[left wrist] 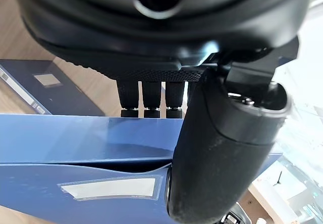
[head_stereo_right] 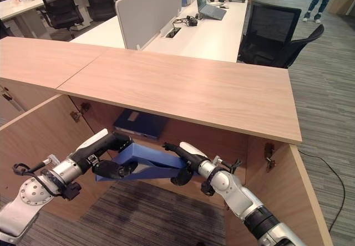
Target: Put the empty folder in the office cabinet
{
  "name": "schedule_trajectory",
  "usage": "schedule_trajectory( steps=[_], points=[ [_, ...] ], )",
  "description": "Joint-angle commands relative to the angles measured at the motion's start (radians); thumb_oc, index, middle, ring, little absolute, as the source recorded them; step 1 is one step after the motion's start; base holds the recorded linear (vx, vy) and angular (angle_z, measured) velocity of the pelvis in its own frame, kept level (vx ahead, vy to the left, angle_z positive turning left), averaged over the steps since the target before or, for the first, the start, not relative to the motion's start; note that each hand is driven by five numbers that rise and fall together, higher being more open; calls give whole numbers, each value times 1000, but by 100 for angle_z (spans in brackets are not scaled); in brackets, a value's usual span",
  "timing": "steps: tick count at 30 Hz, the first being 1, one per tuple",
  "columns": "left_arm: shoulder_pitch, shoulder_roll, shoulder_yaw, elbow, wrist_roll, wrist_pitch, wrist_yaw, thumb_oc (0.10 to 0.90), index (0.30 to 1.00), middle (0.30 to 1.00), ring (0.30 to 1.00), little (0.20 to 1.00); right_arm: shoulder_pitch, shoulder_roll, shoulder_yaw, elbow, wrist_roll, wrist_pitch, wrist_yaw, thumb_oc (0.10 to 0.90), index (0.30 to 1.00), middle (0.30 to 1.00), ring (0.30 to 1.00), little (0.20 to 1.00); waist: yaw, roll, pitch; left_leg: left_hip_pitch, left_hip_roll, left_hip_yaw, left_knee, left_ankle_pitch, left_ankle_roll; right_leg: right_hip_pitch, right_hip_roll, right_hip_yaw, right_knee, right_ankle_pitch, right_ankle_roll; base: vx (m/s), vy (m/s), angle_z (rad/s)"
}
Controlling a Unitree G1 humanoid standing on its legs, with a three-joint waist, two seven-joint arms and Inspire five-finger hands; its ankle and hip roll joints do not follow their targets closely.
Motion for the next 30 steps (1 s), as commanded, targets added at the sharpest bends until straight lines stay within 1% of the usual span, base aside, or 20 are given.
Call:
schedule_trajectory(
  steps=[1,3,5,6,7,10,11,12,13,14,15,16,17,20,23,24,25,26,27,30],
  points=[
    [-210,-45,-86,-158,-215,-159,7,400,300,300,300,300,-176,95,84,-50,102,-111,7,400,300,300,300,300,-10,-49,-53,2,4,-55,-6,-52,-35,80,-44,3,7,-93,66,0,0,0],
    [-214,-59,-88,-153,-218,-162,13,400,300,300,300,300,-150,102,85,-40,122,-108,8,400,300,300,300,300,-12,-49,-54,3,4,-55,-6,-52,-36,81,-44,1,7,-93,66,0,0,0],
    [-215,-73,-85,-151,-229,-160,14,400,300,300,300,300,-100,126,68,-10,174,-102,-5,400,300,300,300,300,-16,-47,-52,3,4,-54,-6,-51,-35,81,-45,2,7,-92,66,0,0,0],
    [-206,-83,-83,-150,-233,-157,19,400,300,300,300,300,-42,151,43,-6,226,-106,-20,400,300,300,300,300,-21,-46,-50,4,4,-54,-6,-51,-35,80,-45,1,7,-92,66,0,0,0],
    [-205,-83,-85,-151,-233,-157,19,400,300,300,300,300,-39,151,43,-7,227,-107,-20,400,300,300,300,300,-20,-46,-51,4,4,-54,-6,-51,-35,81,-45,1,7,-92,66,0,0,0],
    [-184,-124,-96,-136,-274,-144,29,400,300,300,300,300,70,250,-20,78,432,-108,-71,400,300,300,300,300,-31,-40,-45,4,2,-51,-6,-49,-34,78,-46,1,7,-88,67,0,0,0],
    [-183,-122,-97,-136,-275,-144,29,400,300,300,300,300,70,251,-20,81,434,-109,-71,400,300,300,300,300,-30,-41,-46,4,2,-51,-6,-50,-34,79,-46,1,7,-89,67,0,0,0],
    [-164,-135,-101,-142,-299,-128,35,400,300,300,300,300,129,304,-24,119,529,-97,-71,400,300,300,300,300,-34,-38,-43,4,3,-49,-6,-50,-35,76,-46,3,7,-87,68,-3,5,-4],
    [-154,-144,-106,-143,-312,-119,35,400,300,300,300,300,168,337,-29,142,627,-84,-65,400,300,300,300,300,-37,-37,-43,4,3,-47,-6,-49,-36,74,-47,2,7,-87,68,0,0,0],
    [-147,-153,-112,-139,-313,-112,36,400,300,300,300,300,197,365,-28,169,702,-69,-64,400,300,300,300,300,-38,-36,-40,3,4,-46,-6,-48,-37,74,-46,2,7,-86,69,0,0,0],
    [-142,-156,-117,-136,-309,-105,38,400,300,300,300,300,216,380,-22,180,740,-55,-59,400,300,300,300,300,-38,-36,-39,3,4,-45,-6,-48,-38,73,-46,3,7,-86,69,-13,-12,-4],
    [-135,-166,-137,-127,-317,-90,43,400,300,300,300,300,249,408,-15,191,830,-35,-62,400,300,300,300,300,-40,-36,-38,3,4,-43,-6,-47,-41,72,-46,1,7,-84,70,-9,-10,-5],
    [-136,-166,-138,-127,-317,-90,43,400,300,300,300,300,250,407,-15,190,831,-35,-62,400,300,300,300,300,-40,-36,-38,3,4,-43,-6,-47,-41,72,-46,1,7,-84,70,-8,-12,-6],
    [-136,-193,-179,-102,-355,-63,38,400,300,300,300,300,281,446,-28,228,975,-14,-77,400,300,300,300,300,-44,-34,-34,1,5,-42,-6,-45,-43,69,-45,1,7,-82,70,-1,-2,-1],
    [-145,-207,-220,-71,-376,-44,30,400,300,300,300,300,295,457,-35,241,1031,-1,-79,400,300,300,300,300,-48,-33,-29,-1,6,-42,-6,-44,-46,66,-43,4,7,-81,70,0,0,0],
    [-142,-213,-228,-56,-386,-38,33,508,462,462,462,462,302,456,-37,246,1045,6,-83,400,300,300,300,300,-49,-32,-27,-2,6,-42,-6,-43,-47,65,-42,4,7,-80,70,0,0,0],
    [-139,-219,-236,-41,-401,-33,34,718,778,778,778,778,308,453,-42,250,1053,8,-88,400,300,300,300,300,-50,-32,-25,-2,6,-41,-6,-43,-47,64,-42,4,7,-80,70,0,0,0],
    [-123,-232,-250,-4,-433,-15,30,800,900,900,900,900,322,444,-55,248,1074,21,-91,400,300,300,300,300,-53,-31,-26,-1,7,-40,-6,-43,-48,64,-42,4,7,-80,69,0,0,0],
    [-124,-232,-251,-3,-434,-15,30,800,900,900,900,900,322,444,-56,248,1074,22,-91,400,300,300,300,300,-53,-30,-26,-1,7,-40,-6,-43,-48,64,-42,4,7,-80,69,0,0,0],
    [-67,-259,-245,73,-486,10,34,800,900,900,900,900,334,431,-91,261,1105,26,-99,400,300,300,300,300,-55,-29,-25,-1,8,-37,-6,-42,-49,64,-39,5,7,-80,68,0,0,0]
  ],
)
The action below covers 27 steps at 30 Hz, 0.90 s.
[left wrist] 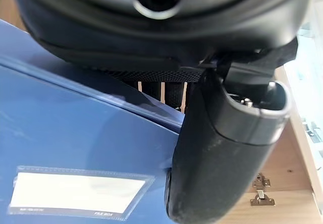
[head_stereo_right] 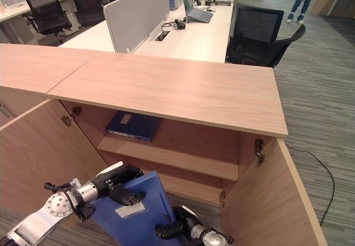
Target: Put the empty folder in the office cabinet
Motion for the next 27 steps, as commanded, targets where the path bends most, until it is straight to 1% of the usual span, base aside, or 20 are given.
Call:
schedule_trajectory(
  steps=[1,2,4,5,6,8,10,11,12,14,15,16,17,18,19,21,23,24,25,27],
  points=[
    [-47,-168,11,-87,-290,-139,6,800,900,900,900,900,-58,203,-183,-23,434,-37,-22,400,300,300,300,300,-17,-22,-17,-1,10,-47,-6,-44,-46,69,-36,-1,7,-81,65,0,0,0],
    [-28,-179,17,-58,-308,-135,11,800,900,900,900,900,-55,201,-197,-12,440,-39,-21,400,300,300,300,300,-18,-22,-17,-2,10,-48,-6,-43,-45,69,-35,-1,7,-81,64,0,0,0],
    [43,-225,52,8,-396,-109,-5,800,900,900,900,900,-44,202,-242,8,465,-40,-20,400,300,300,300,300,-17,-23,-16,-3,10,-50,-6,-42,-45,69,-33,-2,7,-83,64,10,-10,-2],
    [97,-289,89,109,-434,-98,-13,800,900,900,900,900,-32,204,-282,31,497,-42,-14,400,300,300,300,300,-16,-24,-16,-4,10,-54,-6,-41,-45,70,-31,-1,7,-85,63,17,-18,-4],
    [96,-290,89,111,-433,-99,-14,800,900,900,900,900,-33,203,-282,32,497,-42,-14,400,300,300,300,300,-17,-23,-16,-4,10,-54,-6,-41,-45,70,-31,-2,7,-85,63,0,0,0],
    [144,-356,140,230,-453,-92,12,800,900,900,900,900,-28,207,-338,52,532,-43,-18,400,300,300,300,300,-14,-24,-13,-10,12,-62,-6,-37,-45,69,-29,-1,10,-88,59,0,-36,-3],
    [166,-401,181,328,-443,-90,41,800,900,900,900,900,-35,216,-388,72,568,-52,-30,400,300,300,300,300,-12,-23,-9,-17,17,-70,-6,-33,-46,63,-25,-4,18,-91,55,-7,-43,3],
    [165,-402,181,329,-442,-91,41,800,900,900,900,900,-36,215,-389,72,568,-52,-30,400,300,300,300,300,-13,-22,-8,-18,17,-71,-6,-33,-46,63,-25,-5,18,-91,55,-12,-54,10],
    [173,-444,214,434,-419,-91,71,800,900,900,900,900,-55,225,-427,90,595,-58,-38,400,300,300,300,300,-13,-18,-3,-27,22,-77,-6,-28,-49,53,-21,-10,27,-95,50,-20,-49,15],
    [165,-489,253,571,-397,-87,110,800,900,900,900,900,-87,232,-462,103,618,-79,-55,400,300,300,300,300,-12,-11,5,-43,32,-86,-6,-19,-54,33,-12,-15,39,-102,43,-23,-79,20],
    [156,-523,281,682,-388,-92,129,800,900,900,900,900,-119,238,-485,121,638,-100,-70,400,300,300,300,300,-10,-6,8,-55,41,-91,-6,-11,-59,20,-4,-20,47,-111,36,-6,-72,22],
    [153,-523,281,685,-387,-94,128,800,900,900,900,900,-121,237,-486,122,638,-101,-69,400,300,300,300,300,-11,-6,9,-56,41,-91,-6,-11,-59,19,-4,-20,48,-112,35,-7,-77,18],
    [144,-538,297,746,-389,-97,145,800,900,900,900,900,-141,239,-494,132,650,-112,-77,400,300,300,300,300,-9,-1,14,-63,48,-94,-6,-6,-62,9,2,-22,56,-118,30,-6,-31,10],
    [144,-538,297,746,-389,-97,144,800,900,900,900,900,-141,239,-494,132,650,-112,-77,400,300,300,300,300,-9,-1,14,-63,48,-95,-6,-6,-62,9,2,-22,56,-118,30,-28,-72,6],
    [132,-570,326,813,-412,-112,183,800,900,900,900,900,-174,239,-500,125,661,-136,-94,400,300,300,300,300,-5,6,24,-76,59,-101,-6,4,-66,-13,10,-25,79,-133,21,-41,-69,6],
    [121,-586,344,851,-422,-128,214,800,900,900,900,900,-212,230,-506,111,670,-167,-105,400,300,300,300,300,0,13,41,-98,69,-106,3,14,-69,-42,14,-30,111,-147,10,-69,-78,12],
    [129,-589,348,885,-410,-132,230,800,900,900,900,900,-259,214,-511,103,678,-193,-115,400,300,300,300,300,8,18,67,-147,72,-107,82,3,-68,-67,13,-28,148,-168,-8,-116,-48,18],
    [127,-597,349,944,-396,-133,243,800,900,900,900,900,-319,200,-510,112,681,-217,-129,400,300,300,300,300,20,22,92,-213,69,-119,167,-8,-62,-91,5,-22,168,-178,-19,-115,-23,8],
    [124,-597,349,946,-396,-134,242,800,900,900,900,900,-321,200,-510,112,681,-218,-129,400,300,300,300,300,19,22,92,-218,69,-120,172,-10,-62,-94,5,-22,170,-178,-19,-83,18,3],
    [127,-611,351,1002,-390,-126,242,800,900,900,900,900,-355,198,-515,124,694,-227,-136,400,300,300,300,300,27,29,92,-250,79,-133,165,10,-65,-107,-5,-22,175,-185,-14,30,88,-3]
  ],
)
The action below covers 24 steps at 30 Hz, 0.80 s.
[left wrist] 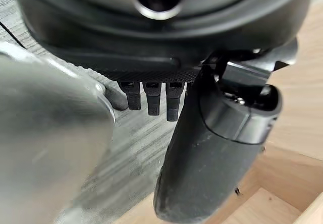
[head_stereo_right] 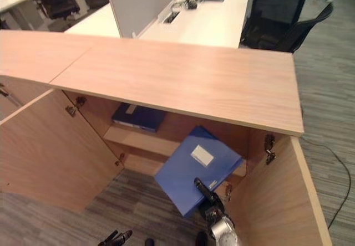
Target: Put the empty folder in the office cabinet
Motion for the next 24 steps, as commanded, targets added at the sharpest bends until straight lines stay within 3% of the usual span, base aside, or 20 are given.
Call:
schedule_trajectory(
  steps=[1,5,7,9,11,14,16,18,19,20,21,22,24],
  points=[
    [-15,19,17,42,44,-22,18,800,900,900,900,900,-125,29,-33,-101,60,-98,36,400,300,300,300,300,12,-34,25,-28,57,-56,18,17,-49,42,-33,35,146,-184,37,65,166,-2],
    [-50,9,43,245,127,-27,58,800,900,900,900,900,-185,23,-38,-103,85,-135,20,400,300,300,300,300,10,-23,13,-88,103,-88,-77,96,-70,-10,-66,83,164,-191,69,100,240,0],
    [-44,1,51,293,172,-37,75,800,900,900,900,900,-203,4,-49,-120,88,-152,17,400,300,300,300,300,16,1,15,-108,114,-91,-105,116,-80,-18,-80,121,167,-193,88,141,292,-28],
    [-26,-9,58,334,223,-38,87,800,900,900,900,900,-200,-5,-52,-152,83,-158,17,400,300,300,300,300,20,35,5,-96,109,-99,-123,97,-81,-18,-85,157,159,-192,102,139,295,-55],
    [-31,-4,43,357,302,-43,97,800,900,900,900,900,-200,-16,-86,-195,90,-167,16,400,300,300,300,300,23,56,14,-115,78,-84,-101,87,-80,-21,-127,166,142,-166,118,90,324,-77],
    [-39,3,15,367,375,-48,99,800,900,900,900,900,-216,-27,-119,-227,100,-193,15,400,300,300,300,300,30,61,23,-150,41,-70,-52,62,-70,-24,-168,168,120,-142,131,52,262,-19],
    [-64,11,-31,354,449,-53,108,800,900,900,900,900,-284,-26,-181,-286,112,-257,5,400,300,300,300,300,40,68,49,-228,-18,-47,35,11,-43,-71,-227,179,98,-92,153,-7,330,9],
    [-94,13,-73,323,484,-67,128,800,900,900,900,900,-383,-1,-209,-304,137,-324,-10,400,300,300,300,300,57,78,80,-271,-41,-5,79,-28,-24,-123,-262,167,99,-52,166,-52,284,-11],
    [-96,12,-73,323,484,-67,128,800,900,900,900,900,-385,-2,-209,-304,137,-324,-10,400,300,300,300,300,58,78,79,-276,-41,-3,78,-23,-23,-129,-262,170,97,-47,167,-59,234,-37],
    [-100,13,-83,308,483,-70,129,800,900,900,900,900,-418,6,-207,-305,142,-338,-16,400,300,300,300,300,67,79,91,-279,-42,13,80,-29,-18,-147,-270,149,107,-35,168,-87,199,-63],
    [-109,23,-104,278,469,-77,137,800,900,900,900,900,-493,14,-193,-289,159,-361,-32,400,300,300,300,300,92,87,129,-276,-25,58,82,-41,-14,-189,-296,54,160,-24,164,-75,196,-66],
    [-111,23,-103,278,469,-77,137,800,900,900,900,900,-495,14,-194,-287,159,-361,-31,400,300,300,300,300,92,86,131,-276,-25,58,83,-41,-14,-191,-296,55,162,-25,164,-25,215,-84],
    [-112,38,-110,264,453,-75,146,800,900,900,900,900,-566,3,-175,-264,163,-372,-52,400,300,300,300,300,121,90,154,-269,-14,101,78,-66,-13,-223,-315,-92,245,-45,160,-25,194,-91]
  ],
)
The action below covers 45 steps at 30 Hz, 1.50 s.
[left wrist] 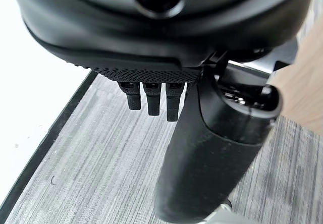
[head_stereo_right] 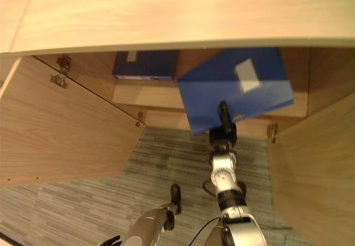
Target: Put the empty folder in the office cabinet
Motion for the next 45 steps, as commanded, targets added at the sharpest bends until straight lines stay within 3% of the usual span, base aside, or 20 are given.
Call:
schedule_trajectory(
  steps=[1,4,8,16,24,38,39,40,45],
  points=[
    [38,71,-3,22,-4,-6,43,800,900,900,900,900,-157,-39,6,-113,7,-102,26,400,300,300,300,300,58,1,2,26,74,8,-77,22,-89,104,-97,-320,230,-267,121,-72,160,-94],
    [45,82,-7,6,-23,-5,27,800,900,900,900,900,-195,-41,3,-91,20,-102,24,400,300,300,300,300,73,-14,28,37,76,25,-69,19,-86,110,-88,-355,214,-258,118,-10,8,-129],
    [36,103,-19,-6,-55,-16,10,800,900,900,900,900,-323,-83,-12,-39,37,-141,5,400,300,300,300,300,69,-36,69,28,83,27,-55,13,-102,106,-68,-327,159,-221,134,-15,-61,-15],
    [36,136,-35,-16,-77,-21,9,800,900,900,900,900,-508,-173,-48,47,60,-184,-36,400,300,300,300,300,67,-34,78,0,90,4,-35,1,-105,68,-92,-300,208,-228,142,6,-28,-4],
    [52,178,-48,-19,-99,-23,-7,800,900,900,900,900,-669,-266,-10,187,47,-153,-67,400,300,300,300,300,93,-38,61,17,82,-22,-84,15,-101,55,-83,-289,211,-226,150,-2,-30,3],
    [81,227,-80,-48,-107,-22,-22,800,900,900,900,900,-818,-282,56,329,55,-103,-72,400,300,300,300,300,151,-48,22,70,53,-78,-166,31,-82,61,-82,-287,231,-232,166,11,-15,4],
    [82,232,-79,-48,-107,-22,-23,800,900,900,900,900,-826,-291,63,354,57,-92,-76,416,324,324,324,324,157,-49,19,70,52,-82,-169,33,-81,63,-83,-290,232,-233,167,26,-40,13],
    [82,246,-73,-40,-103,-25,-25,800,900,900,900,900,-859,-329,101,413,31,-62,-90,800,900,900,900,900,169,-53,10,72,48,-92,-177,36,-80,65,-85,-291,233,-234,169,20,-28,13],
    [83,261,-70,-24,-99,-21,-32,800,900,900,900,900,-875,-344,153,437,9,-2,-69,800,900,900,900,900,182,-56,4,73,46,-106,-190,45,-80,63,-84,-297,236,-238,169,14,-21,10]
  ],
)
